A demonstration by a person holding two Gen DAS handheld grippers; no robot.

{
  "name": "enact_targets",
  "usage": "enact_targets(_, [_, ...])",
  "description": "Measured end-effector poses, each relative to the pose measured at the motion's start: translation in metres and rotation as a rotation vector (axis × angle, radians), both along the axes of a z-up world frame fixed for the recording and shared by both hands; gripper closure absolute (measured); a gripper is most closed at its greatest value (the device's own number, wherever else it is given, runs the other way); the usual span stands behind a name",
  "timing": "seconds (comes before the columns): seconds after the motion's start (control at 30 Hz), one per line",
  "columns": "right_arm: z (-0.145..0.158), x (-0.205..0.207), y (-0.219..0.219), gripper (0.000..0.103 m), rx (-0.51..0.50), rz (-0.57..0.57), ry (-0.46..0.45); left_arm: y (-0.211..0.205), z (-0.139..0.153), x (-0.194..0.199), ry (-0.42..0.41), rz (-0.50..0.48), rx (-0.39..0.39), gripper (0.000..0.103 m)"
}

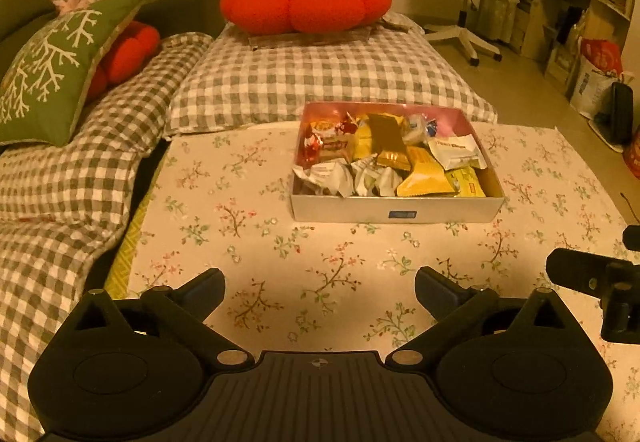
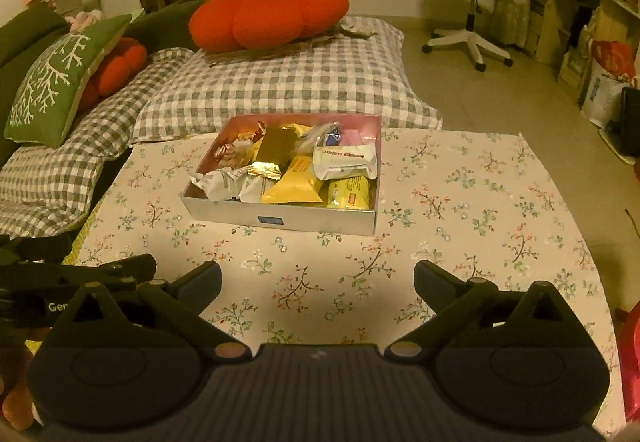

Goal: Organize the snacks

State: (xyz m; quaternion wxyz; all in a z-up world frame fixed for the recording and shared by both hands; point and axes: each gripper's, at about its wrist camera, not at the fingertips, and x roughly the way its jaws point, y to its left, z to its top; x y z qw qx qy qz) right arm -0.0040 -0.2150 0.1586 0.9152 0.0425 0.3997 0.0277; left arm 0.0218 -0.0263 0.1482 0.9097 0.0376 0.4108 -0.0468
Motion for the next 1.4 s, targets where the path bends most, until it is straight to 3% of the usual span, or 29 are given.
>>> enact_targets(0.2, [0.0002, -0.0015, 0.0006, 0.001, -0.005, -0.001, 0.009, 0.0055, 0.0002, 0.003, 0.006, 0.027, -0.018, 0.0])
enact_targets(0.6, [-0.0005, -0.0028, 0.0048, 0.001, -0.016, 0.015, 0.012, -0.0024, 0.0018, -0.0013, -0.007, -0.026, -0.011, 0.0])
enact_targets(0.8, [0.0004, -0.0024, 0.0042, 0.001, -0.014, 0.012, 0.011, -0.0003, 0.0015, -0.0013, 0.006, -0.021, -0.046, 0.0])
enact_targets(1.4, [0.0013, -0.0025, 0.0039, 0.001, -0.019, 0.008, 0.006, -0.0015, 0.0034, -0.004, -0.007, -0.029, -0.02, 0.0])
